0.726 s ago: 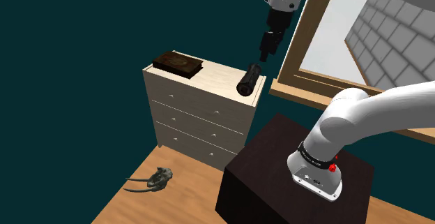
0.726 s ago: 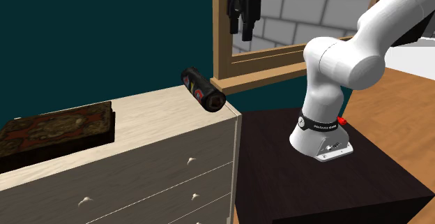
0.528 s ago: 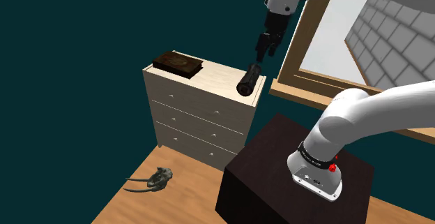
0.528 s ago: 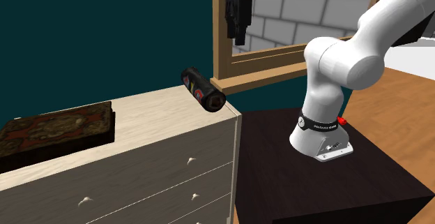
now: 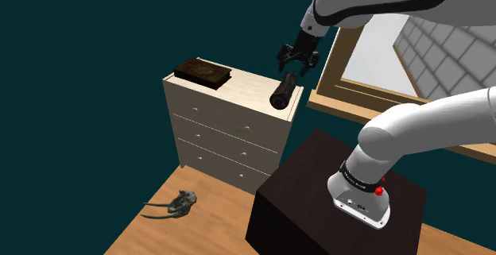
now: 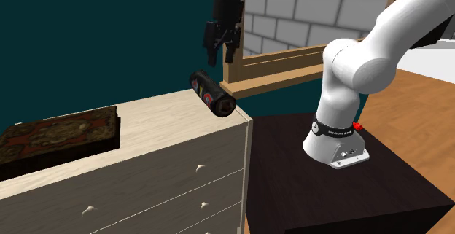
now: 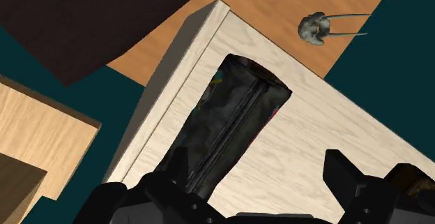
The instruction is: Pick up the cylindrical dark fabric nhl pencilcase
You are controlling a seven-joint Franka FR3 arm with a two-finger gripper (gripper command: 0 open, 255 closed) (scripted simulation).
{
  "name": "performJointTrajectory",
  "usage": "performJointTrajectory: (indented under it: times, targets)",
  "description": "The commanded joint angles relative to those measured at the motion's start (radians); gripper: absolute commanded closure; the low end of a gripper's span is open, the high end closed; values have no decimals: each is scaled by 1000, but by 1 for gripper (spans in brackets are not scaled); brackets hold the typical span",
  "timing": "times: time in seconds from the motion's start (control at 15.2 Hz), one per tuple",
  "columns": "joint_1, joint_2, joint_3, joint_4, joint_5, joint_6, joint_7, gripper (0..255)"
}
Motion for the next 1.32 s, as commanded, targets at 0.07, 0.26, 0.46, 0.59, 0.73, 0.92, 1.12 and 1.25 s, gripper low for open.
performJointTrajectory:
  times: [0.07, 0.26, 0.46, 0.59, 0.73, 0.92, 1.12, 1.25]
  targets:
    - [-66, 37, 7, -69, 60, 163, 161, 0]
    - [-122, 75, 16, -134, 122, 316, 300, 0]
    - [-116, 97, 16, -161, 135, 365, 286, 0]
    - [-111, 114, 16, -177, 144, 398, 277, 0]
    - [-105, 132, 14, -193, 154, 431, 266, 0]
    - [-102, 138, 15, -198, 157, 442, 264, 255]
    - [-102, 139, 15, -198, 158, 443, 265, 255]
    - [-102, 138, 14, -198, 157, 442, 264, 255]
